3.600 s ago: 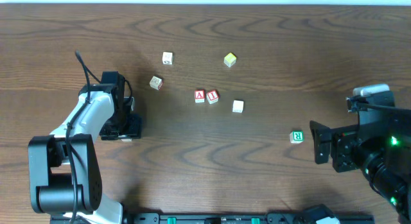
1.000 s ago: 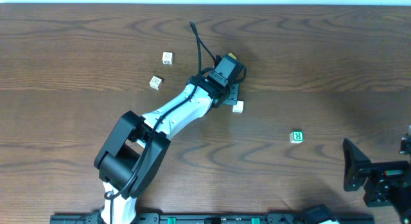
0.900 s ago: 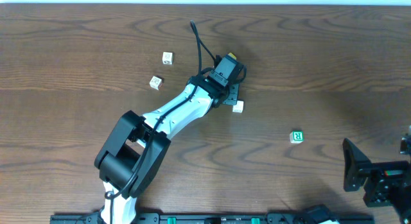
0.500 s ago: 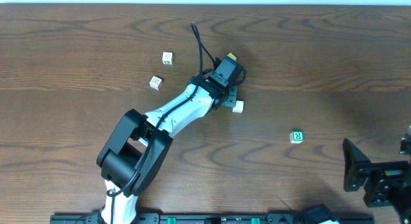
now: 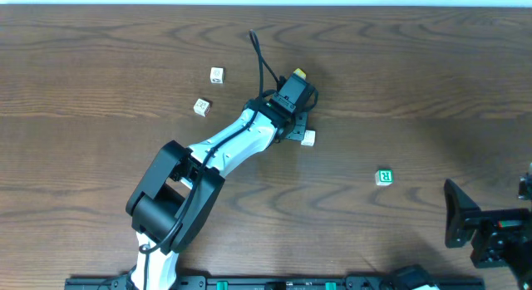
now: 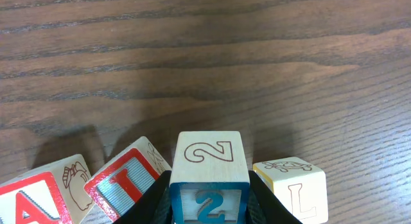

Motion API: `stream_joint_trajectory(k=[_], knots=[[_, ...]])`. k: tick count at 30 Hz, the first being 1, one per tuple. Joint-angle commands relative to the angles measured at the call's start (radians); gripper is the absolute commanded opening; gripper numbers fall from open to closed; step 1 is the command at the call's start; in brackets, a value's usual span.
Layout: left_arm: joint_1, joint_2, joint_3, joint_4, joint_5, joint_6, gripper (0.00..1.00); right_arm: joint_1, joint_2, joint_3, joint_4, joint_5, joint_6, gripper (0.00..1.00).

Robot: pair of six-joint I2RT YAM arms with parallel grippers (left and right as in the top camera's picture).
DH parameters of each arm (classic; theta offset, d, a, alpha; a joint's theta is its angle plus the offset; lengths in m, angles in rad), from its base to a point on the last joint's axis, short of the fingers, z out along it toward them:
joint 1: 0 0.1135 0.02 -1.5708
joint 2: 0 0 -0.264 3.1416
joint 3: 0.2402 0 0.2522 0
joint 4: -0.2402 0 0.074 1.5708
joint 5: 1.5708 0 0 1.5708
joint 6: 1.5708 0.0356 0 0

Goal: Spell out Ai2
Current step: 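Adjust the held '2' block beside the right of the 'I' block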

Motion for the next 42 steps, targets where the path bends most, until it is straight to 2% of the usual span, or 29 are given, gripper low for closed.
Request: stream_joint_trajectory(k=[1,14,29,32,36,42], knots=[[0.005,0.025,0.006,-0.01,-0.019,0.022,0.06,-0.009,0.004,-0.001,-0.001,0.014,0.011,0.99],[0.005,0.025,0.012,-0.033,-0.019,0.023,0.05,-0.009,0.004,-0.001,-0.002,0.014,0.011,0.99],[-0.037,0.025,0.129,-0.068,-0.019,0.048,0.06,-0.009,0.004,-0.007,-0.002,0.014,0.011,0.99],[-0.055,0.026,0.13,-0.066,-0.023,0.01,0.06,-0.009,0.005,-0.013,-0.001,0.013,0.011,0.99],[-0.054,0.054,0.13,-0.078,-0.023,-0.108,0.06,-0.009,0.005,-0.014,-0.001,0.013,0.011,0.99],[-0.053,0.086,0.131,-0.077,-0.11,-0.154,0.06,-0.009,0.005,-0.014,-0.005,0.013,0.011,0.99]])
